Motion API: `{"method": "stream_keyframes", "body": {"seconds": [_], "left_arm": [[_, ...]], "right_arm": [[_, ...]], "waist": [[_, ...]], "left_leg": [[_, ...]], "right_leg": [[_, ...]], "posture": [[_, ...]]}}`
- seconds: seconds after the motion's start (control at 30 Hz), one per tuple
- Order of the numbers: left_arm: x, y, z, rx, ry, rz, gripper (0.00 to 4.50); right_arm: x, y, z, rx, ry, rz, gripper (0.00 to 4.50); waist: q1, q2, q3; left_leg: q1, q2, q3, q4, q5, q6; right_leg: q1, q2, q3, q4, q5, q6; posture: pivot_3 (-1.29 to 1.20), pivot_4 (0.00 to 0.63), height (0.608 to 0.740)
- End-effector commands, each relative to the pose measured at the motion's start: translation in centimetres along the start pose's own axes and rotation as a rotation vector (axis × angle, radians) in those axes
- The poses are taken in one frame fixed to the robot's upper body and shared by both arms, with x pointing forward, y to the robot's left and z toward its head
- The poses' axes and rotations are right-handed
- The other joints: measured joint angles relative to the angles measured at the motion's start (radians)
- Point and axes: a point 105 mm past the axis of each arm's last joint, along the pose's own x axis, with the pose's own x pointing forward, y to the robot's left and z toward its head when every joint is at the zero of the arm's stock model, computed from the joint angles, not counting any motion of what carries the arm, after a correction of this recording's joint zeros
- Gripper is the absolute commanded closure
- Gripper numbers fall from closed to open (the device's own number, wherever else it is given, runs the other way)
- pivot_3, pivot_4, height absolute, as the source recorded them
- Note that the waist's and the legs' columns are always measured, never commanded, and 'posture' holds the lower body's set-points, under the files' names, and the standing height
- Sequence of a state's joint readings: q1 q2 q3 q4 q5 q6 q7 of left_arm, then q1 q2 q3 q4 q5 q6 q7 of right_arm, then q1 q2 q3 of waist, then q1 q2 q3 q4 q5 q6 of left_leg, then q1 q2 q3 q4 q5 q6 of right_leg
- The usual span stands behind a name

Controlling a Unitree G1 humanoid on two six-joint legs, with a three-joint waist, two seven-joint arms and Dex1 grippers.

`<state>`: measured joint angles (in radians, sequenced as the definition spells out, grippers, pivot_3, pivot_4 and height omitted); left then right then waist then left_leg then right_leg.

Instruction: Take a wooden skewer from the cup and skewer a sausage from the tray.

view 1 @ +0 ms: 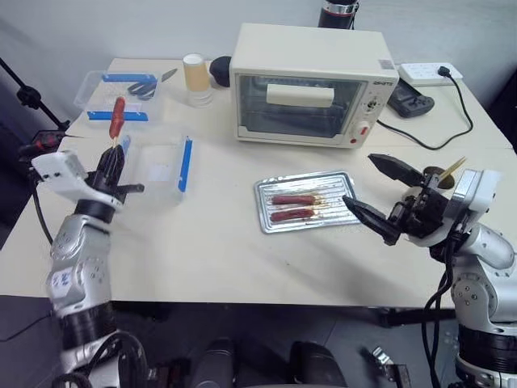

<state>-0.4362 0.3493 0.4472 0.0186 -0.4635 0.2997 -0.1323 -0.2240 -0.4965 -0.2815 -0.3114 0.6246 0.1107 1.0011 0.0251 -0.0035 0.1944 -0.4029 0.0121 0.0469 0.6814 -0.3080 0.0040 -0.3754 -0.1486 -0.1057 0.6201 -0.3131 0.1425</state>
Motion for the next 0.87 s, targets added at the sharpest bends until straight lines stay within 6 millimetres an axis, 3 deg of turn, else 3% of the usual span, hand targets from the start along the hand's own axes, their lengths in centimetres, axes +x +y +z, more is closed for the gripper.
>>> {"method": "stream_keyframes", "body": {"seconds": [0.03, 0.3, 0.47, 0.6, 0.7, 0.87], "left_arm": [[0.9, -0.2, 0.2, 0.070, 0.007, -0.002, 4.23], [0.4, -1.5, 1.5, 0.125, -0.044, -0.108, 1.92], [-2.4, -4.1, 3.5, 0.160, -0.057, -0.445, 0.47], [-6.4, -5.5, 2.1, 0.372, 0.137, -0.776, 0.47], [-10.5, -5.0, -0.3, 0.562, 0.315, -1.003, 0.47], [-13.4, -4.8, -2.6, 0.587, 0.374, -1.110, 0.47]], "right_arm": [[0.4, 0.5, 1.0, -0.044, -0.025, 0.035, 0.03], [0.3, 0.4, 0.9, -0.044, -0.014, 0.047, 0.00], [-0.3, 0.6, 0.6, -0.035, 0.034, 0.113, 0.00], [-1.2, 0.8, 0.0, -0.011, 0.112, 0.218, 0.00], [-3.0, 2.7, -1.9, -0.007, 0.246, 0.425, 0.00], [-4.0, 3.5, -3.6, 0.044, 0.301, 0.508, 0.00]], "waist": [[0.000, 0.000, 0.000], [-0.001, 0.000, 0.000], [-0.003, 0.000, 0.000], [-0.007, 0.000, 0.000], [-0.004, 0.001, 0.000], [-0.001, 0.001, 0.001]], "left_leg": [[0.000, 0.000, 0.000, 0.000, 0.000, 0.000], [0.000, 0.001, 0.000, -0.001, 0.000, 0.000], [0.000, 0.001, 0.000, -0.001, 0.000, 0.000], [0.001, 0.001, 0.002, -0.002, 0.000, 0.000], [0.002, 0.002, 0.004, -0.003, 0.000, 0.000], [0.002, 0.002, 0.005, -0.004, -0.001, 0.001]], "right_leg": [[0.000, 0.000, 0.000, 0.000, 0.000, 0.000], [-0.001, 0.000, 0.000, 0.000, 0.000, 0.000], [-0.001, 0.000, 0.000, 0.000, 0.000, 0.000], [-0.001, 0.000, 0.001, -0.001, 0.000, -0.001], [-0.001, 0.001, 0.002, -0.002, -0.001, -0.001], [-0.001, 0.000, 0.002, -0.003, -0.001, -0.001]], "posture": [[0.00, 0.150, 0.740], [0.00, 0.150, 0.740], [0.00, 0.150, 0.740], [0.00, 0.150, 0.740], [0.00, 0.150, 0.740], [0.00, 0.150, 0.740]]}}
